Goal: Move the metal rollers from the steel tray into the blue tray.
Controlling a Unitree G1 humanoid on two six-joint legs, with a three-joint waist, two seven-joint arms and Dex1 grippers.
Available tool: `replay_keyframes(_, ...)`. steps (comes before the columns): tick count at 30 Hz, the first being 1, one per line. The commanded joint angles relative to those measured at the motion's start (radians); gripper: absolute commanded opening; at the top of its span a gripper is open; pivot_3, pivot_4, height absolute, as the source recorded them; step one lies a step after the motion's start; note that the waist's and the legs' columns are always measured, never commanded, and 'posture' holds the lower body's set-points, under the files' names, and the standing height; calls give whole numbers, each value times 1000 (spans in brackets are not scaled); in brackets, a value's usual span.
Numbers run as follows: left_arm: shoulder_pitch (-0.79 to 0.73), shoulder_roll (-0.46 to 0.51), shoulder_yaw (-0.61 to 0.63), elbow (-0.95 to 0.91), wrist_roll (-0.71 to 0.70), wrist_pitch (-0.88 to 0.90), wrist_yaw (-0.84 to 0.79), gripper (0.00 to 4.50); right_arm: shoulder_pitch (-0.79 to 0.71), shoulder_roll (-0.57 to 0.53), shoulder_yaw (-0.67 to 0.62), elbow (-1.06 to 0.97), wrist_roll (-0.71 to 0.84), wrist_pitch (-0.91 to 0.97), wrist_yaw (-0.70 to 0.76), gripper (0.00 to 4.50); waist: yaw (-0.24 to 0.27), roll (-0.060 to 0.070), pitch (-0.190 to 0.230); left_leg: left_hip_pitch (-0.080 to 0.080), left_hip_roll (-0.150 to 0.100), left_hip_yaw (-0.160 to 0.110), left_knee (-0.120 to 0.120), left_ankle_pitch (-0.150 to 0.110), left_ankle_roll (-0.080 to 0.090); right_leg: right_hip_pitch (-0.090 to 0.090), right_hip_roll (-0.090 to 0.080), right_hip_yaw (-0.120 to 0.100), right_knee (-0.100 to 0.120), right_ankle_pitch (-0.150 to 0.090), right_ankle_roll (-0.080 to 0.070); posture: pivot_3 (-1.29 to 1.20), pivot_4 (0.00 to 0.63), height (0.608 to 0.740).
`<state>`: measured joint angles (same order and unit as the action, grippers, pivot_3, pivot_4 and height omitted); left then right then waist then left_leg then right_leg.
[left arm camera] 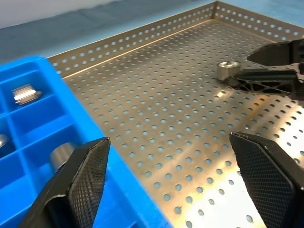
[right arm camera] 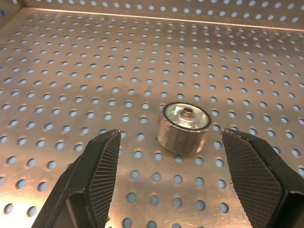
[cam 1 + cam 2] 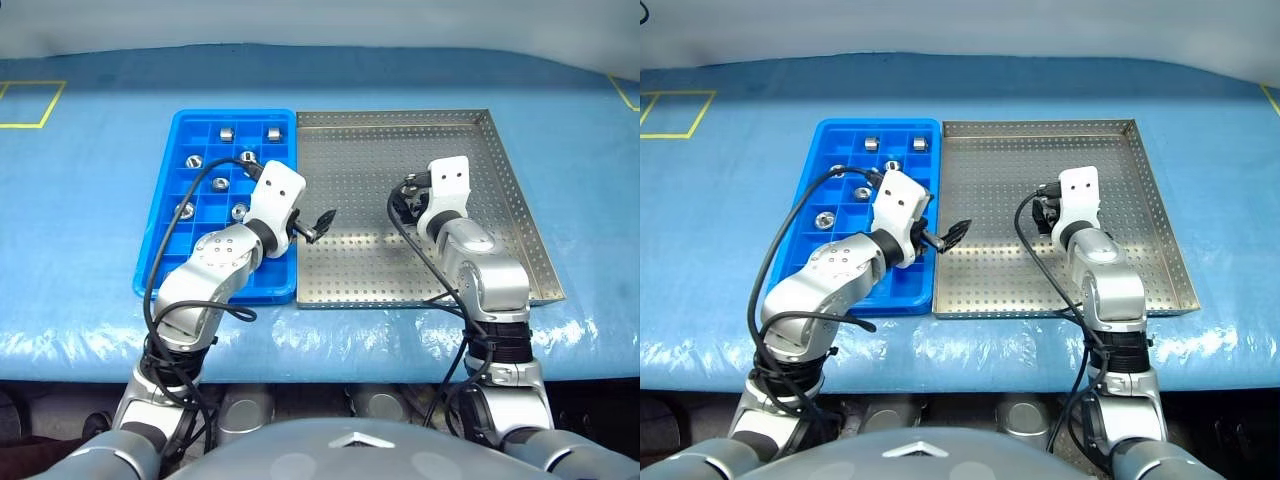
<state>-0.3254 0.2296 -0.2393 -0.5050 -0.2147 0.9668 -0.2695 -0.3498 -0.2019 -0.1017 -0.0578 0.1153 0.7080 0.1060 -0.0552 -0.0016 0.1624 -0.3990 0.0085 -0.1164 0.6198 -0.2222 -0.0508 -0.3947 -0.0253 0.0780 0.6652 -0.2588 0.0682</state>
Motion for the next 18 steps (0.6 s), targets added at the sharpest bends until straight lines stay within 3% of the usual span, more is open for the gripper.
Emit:
replay_keyframes(1,-1,6,-10,-6,2,-25,-13,4426,-45,14,-39,66,11,-80,-15,3583,-5,0,0,0,0,0,0,0,0,0,0,0,0,0,0,4,150,740)
replay_keyframes(16,27,15,-23,-31,-4,-4,-22,4426,-152,6,-32,328,5,-191,6,3583,-5,0,0,0,0,0,2,0,0,1,0,0,1,0,0,29,150,740)
replay_keyframes(18,27,16,-23,-32,-5,-4,-24,4426,-158,2,-43,346,11,-205,5,3175,-4,0,0,0,0,0,2,0,0,1,0,0,1,0,0,25,150,740)
